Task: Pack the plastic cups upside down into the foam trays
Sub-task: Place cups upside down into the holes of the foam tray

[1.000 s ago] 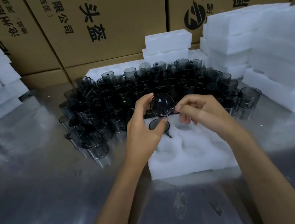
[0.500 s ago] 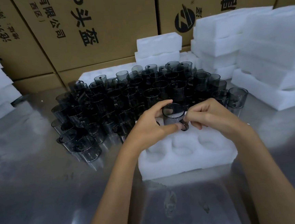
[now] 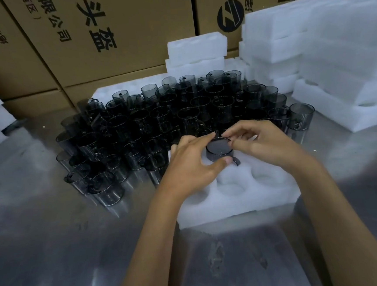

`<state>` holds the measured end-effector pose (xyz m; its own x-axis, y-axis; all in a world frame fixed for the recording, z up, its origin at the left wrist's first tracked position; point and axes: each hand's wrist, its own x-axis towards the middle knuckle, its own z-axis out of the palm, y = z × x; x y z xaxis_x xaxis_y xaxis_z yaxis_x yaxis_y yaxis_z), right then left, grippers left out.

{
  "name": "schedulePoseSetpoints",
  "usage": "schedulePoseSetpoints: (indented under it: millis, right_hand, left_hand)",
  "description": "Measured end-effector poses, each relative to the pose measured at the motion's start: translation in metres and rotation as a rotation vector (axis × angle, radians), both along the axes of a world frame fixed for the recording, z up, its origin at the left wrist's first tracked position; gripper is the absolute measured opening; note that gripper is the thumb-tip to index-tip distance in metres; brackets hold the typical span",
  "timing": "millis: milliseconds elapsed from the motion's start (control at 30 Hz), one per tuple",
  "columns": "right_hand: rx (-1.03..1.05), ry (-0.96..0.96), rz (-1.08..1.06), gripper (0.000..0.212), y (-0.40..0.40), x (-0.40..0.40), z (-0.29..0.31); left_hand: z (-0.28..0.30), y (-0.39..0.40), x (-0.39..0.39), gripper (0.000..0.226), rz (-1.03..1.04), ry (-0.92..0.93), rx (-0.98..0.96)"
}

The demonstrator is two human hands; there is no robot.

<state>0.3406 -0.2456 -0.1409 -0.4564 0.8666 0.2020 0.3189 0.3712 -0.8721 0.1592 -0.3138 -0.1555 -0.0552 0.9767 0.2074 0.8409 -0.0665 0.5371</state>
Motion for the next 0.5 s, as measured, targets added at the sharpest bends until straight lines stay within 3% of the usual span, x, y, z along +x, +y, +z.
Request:
schedulePoseSetpoints:
  millis: [133,267,500]
  right_hand:
    - [-0.005,-0.050,0.011,0.016,0.002,0.000,-0.002]
    - [0.043,-0.142,0.033,0.014,0.003,-0.001,-0.005]
    - [0.106,-0.196,0.020,0.014,0.004,-0.010,-0.010]
  left_hand:
    - [-0.003,0.002,0.001,0.055,-0.051,0.124,0.098]
    - [-0.005,0.003,0.002,0.051,-0.025,0.314,0.093]
    - [0.001,0.002,0.001,0.043,0.007,0.203,0.079]
